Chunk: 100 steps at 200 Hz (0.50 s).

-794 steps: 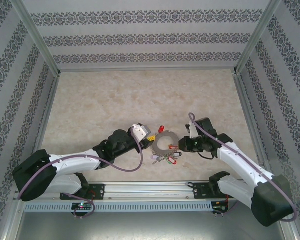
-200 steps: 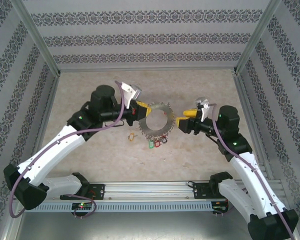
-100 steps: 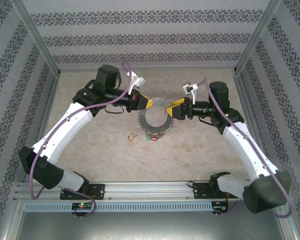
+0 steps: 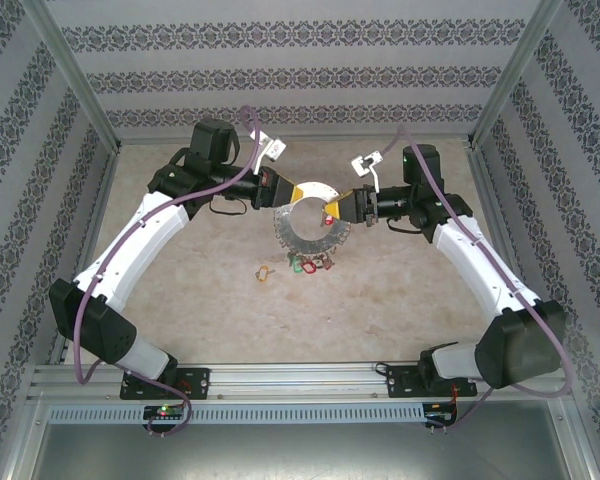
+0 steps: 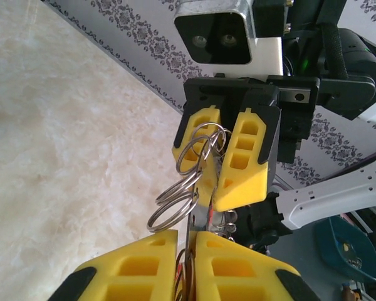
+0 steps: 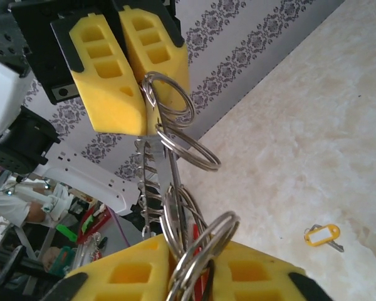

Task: Put the keys on the keyring

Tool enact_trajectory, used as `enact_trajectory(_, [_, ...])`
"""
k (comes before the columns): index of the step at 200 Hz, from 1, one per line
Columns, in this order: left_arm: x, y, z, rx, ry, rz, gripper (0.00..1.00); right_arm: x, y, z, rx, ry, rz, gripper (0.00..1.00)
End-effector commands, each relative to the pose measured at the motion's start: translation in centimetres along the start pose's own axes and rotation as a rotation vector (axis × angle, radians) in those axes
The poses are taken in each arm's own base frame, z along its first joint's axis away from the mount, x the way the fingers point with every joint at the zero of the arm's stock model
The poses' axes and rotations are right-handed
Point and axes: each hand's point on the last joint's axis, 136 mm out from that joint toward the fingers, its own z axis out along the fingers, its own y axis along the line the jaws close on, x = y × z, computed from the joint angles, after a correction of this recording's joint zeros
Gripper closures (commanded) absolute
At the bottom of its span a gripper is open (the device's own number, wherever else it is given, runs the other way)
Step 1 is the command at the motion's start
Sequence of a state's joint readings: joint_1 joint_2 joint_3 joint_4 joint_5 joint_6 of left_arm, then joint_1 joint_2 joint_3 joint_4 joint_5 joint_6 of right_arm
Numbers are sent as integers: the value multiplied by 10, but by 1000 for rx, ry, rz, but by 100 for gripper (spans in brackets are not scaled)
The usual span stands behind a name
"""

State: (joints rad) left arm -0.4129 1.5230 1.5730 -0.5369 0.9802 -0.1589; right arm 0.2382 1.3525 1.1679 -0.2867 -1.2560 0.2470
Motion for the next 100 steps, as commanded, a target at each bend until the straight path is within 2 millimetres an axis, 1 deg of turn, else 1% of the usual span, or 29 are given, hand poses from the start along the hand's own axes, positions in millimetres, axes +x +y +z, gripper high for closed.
enact_trajectory(1, [-25, -1, -15, -29, -95, 37, 79, -13, 8, -1, -24, -8, -16, 92])
enact_trajectory(4, [-26, -1, -15, -31, -98, 38, 77, -14, 8, -1, -23, -9, -16, 93])
enact_trajectory(16, [-27, -1, -16, -37, -109, 42, 74, -21, 5, -2, -5, -20, -4, 96])
enact_trajectory(19, [-27, 1, -17, -42, -111, 38, 70, -22, 4, -2, -5, -21, -1, 98])
enact_trajectory(26, [-27, 4, -17, -59, -120, 31, 54, -26, 3, -2, -3, -27, 3, 99])
enact_trajectory(30, [-27, 7, -18, -74, -126, 24, 48, -28, 3, -2, -2, -30, 8, 100])
enact_trajectory(51, [-24, 24, -23, -160, -161, -26, 39, -40, -6, -4, 31, -58, 47, 100])
enact_trajectory(63, [-21, 29, -28, -190, -204, -44, 34, -48, -9, -6, 43, -81, 65, 100])
enact_trajectory(66, [-20, 29, -29, -195, -214, -49, 31, -50, -9, -6, 44, -85, 67, 100])
enact_trajectory(72, [-18, 32, -31, -216, -237, -57, 20, -52, -9, -7, 47, -94, 66, 100])
enact_trajectory(78, [-16, 36, -34, -236, -261, -71, 14, -55, -7, -6, 42, -97, 61, 100])
enact_trajectory(87, [-13, 38, -36, -241, -298, -86, 12, -58, -5, -6, 36, -102, 56, 100])
enact_trajectory(95, [-12, 37, -37, -224, -335, -105, 7, -60, -4, -7, 34, -106, 52, 100])
enact_trajectory(100, [-12, 36, -37, -208, -354, -113, 7, -62, -3, -7, 33, -108, 50, 100])
